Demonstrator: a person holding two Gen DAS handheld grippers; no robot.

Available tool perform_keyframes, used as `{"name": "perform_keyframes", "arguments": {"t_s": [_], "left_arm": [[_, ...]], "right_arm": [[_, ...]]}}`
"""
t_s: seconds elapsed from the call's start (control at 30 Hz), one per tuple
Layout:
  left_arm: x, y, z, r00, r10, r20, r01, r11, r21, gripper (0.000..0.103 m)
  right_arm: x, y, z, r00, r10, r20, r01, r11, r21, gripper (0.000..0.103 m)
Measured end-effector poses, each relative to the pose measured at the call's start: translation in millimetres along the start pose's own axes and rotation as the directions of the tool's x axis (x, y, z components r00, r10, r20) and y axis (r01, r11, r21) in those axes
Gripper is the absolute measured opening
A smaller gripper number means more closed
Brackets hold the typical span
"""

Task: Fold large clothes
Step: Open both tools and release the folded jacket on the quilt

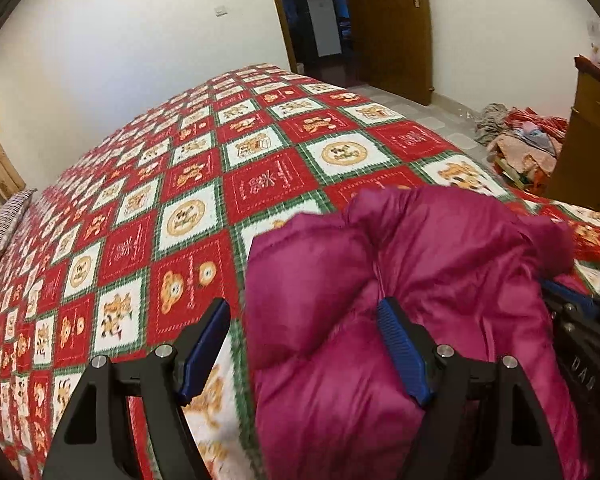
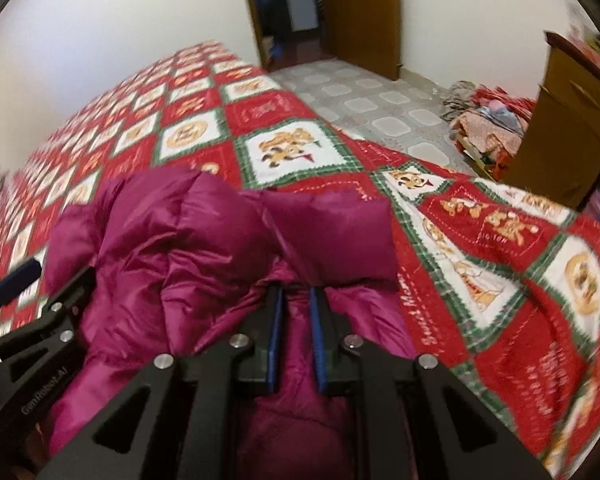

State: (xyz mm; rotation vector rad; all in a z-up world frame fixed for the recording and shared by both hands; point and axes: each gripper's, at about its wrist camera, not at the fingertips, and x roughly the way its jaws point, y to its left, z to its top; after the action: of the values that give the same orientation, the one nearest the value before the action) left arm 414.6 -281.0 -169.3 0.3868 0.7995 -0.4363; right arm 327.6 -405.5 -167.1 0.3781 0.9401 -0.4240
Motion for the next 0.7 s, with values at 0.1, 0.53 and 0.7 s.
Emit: {"name": "perform_keyframes", "arguments": {"t_s": [0.1, 0.53, 0.7], "left_arm": [[-13, 14, -3, 0.998, -0.058, -0.011, 0.057, 0.996, -0.074, 0.077], [-58, 26, -36, 0.995, -0.095, -0.015, 0.092, 0.988, -0.122, 0.077], [-57, 20, -45, 0.997, -0.069, -0.035, 0.065, 0.993, -0.098, 0.077]], "right_arm": [[-26, -12, -5, 0.997, 0.073, 0.033, -0.074, 0.997, 0.018, 0.019], [13, 46, 20, 0.986, 0.158, -0.052, -0.164, 0.974, -0.156, 0.035], [8, 34, 17, 0.985, 0.163, -0.056, -0.168, 0.980, -0.110, 0.035]]}}
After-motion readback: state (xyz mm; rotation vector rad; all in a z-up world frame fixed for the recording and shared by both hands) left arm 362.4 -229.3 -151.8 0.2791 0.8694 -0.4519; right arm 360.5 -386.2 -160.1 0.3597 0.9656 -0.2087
